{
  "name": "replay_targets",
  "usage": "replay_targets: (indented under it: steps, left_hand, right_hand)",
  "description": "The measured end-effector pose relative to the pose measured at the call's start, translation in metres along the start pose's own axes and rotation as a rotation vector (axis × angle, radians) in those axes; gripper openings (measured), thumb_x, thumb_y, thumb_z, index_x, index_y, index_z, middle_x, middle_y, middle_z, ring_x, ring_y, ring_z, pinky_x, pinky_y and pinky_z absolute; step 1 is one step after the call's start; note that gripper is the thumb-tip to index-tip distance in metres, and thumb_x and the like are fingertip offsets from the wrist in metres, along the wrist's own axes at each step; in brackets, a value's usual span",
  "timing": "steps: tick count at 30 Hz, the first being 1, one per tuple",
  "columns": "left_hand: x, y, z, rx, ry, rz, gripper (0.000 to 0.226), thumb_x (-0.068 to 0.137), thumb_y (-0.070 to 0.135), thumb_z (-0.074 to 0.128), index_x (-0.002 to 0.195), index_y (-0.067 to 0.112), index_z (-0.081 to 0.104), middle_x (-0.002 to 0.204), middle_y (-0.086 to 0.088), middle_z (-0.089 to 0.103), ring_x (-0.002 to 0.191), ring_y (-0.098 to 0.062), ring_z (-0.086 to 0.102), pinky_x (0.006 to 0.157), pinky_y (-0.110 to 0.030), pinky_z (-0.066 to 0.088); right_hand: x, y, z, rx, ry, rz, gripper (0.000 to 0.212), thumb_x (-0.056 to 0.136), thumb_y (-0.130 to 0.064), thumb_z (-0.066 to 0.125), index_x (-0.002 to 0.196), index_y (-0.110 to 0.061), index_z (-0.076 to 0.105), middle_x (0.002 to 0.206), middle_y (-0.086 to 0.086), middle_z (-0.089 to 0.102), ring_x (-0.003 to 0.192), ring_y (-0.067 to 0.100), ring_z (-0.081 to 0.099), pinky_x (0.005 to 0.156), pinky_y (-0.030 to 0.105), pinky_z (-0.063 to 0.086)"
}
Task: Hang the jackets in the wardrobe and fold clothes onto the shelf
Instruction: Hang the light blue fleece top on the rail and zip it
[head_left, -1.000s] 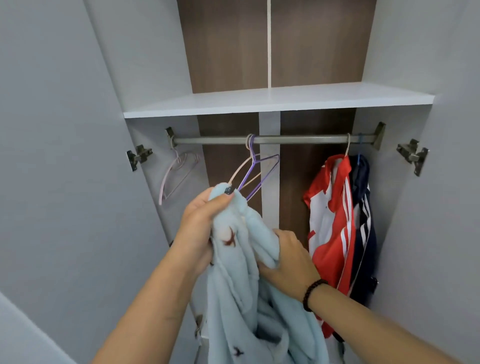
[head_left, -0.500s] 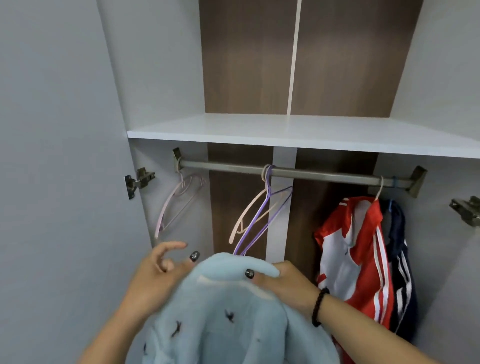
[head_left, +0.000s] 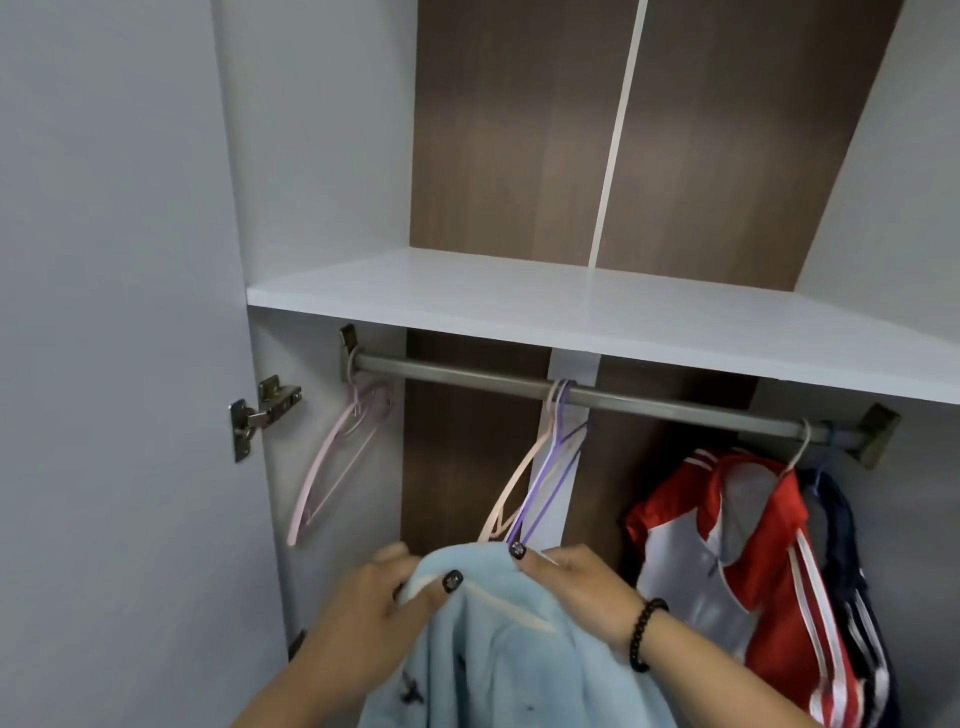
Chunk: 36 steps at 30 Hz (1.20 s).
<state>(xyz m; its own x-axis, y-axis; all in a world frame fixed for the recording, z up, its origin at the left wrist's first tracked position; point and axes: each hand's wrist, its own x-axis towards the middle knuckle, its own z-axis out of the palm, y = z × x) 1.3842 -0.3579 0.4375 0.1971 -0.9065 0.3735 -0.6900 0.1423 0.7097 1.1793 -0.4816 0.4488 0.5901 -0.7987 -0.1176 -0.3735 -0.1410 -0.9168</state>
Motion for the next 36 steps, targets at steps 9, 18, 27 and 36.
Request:
replay_targets:
  steps: [9,18,27,36]
  left_hand:
    - [0.013,-0.014,-0.018,-0.122,-0.062,-0.041,0.046,0.078,0.069,0.044,0.093,0.035,0.07,0.088,0.017,0.072,0.086,-0.001,0.066,0.072,-0.013,0.049]
    - [0.027,-0.018,-0.018,-0.21,-0.14,-0.082,0.026,0.077,0.063,0.05,0.09,0.05,0.068,0.084,0.018,0.073,0.078,0.001,0.067,0.066,-0.01,0.048]
    - [0.042,-0.017,0.014,-0.185,-0.176,-0.097,0.013,0.092,0.045,0.055,0.092,0.045,0.068,0.086,0.014,0.072,0.078,-0.004,0.067,0.067,-0.02,0.054]
    - [0.055,0.013,0.066,-0.273,-0.354,-0.016,0.04,0.079,0.072,0.05,0.097,0.043,0.07,0.092,0.013,0.073,0.088,-0.008,0.068,0.081,-0.029,0.055]
  right_hand:
    - [0.105,0.021,0.005,0.094,0.592,0.261,0.022,0.087,-0.031,0.063,0.085,-0.012,0.052,0.081,0.006,0.058,0.073,0.022,0.056,0.071,0.031,0.044]
    - [0.123,0.033,0.029,0.38,0.506,0.401,0.017,0.09,-0.008,0.059,0.074,-0.005,0.062,0.067,0.013,0.066,0.056,0.027,0.064,0.057,0.033,0.054]
    - [0.078,0.025,-0.022,0.202,0.763,0.353,0.031,0.09,0.0,0.054,0.063,-0.014,0.047,0.083,0.012,0.062,0.063,0.018,0.058,0.049,0.018,0.044]
    - [0.016,0.043,-0.052,0.054,0.89,0.222,0.026,0.087,0.004,0.039,0.075,-0.007,0.06,0.089,0.017,0.068,0.086,0.036,0.064,0.077,0.042,0.052]
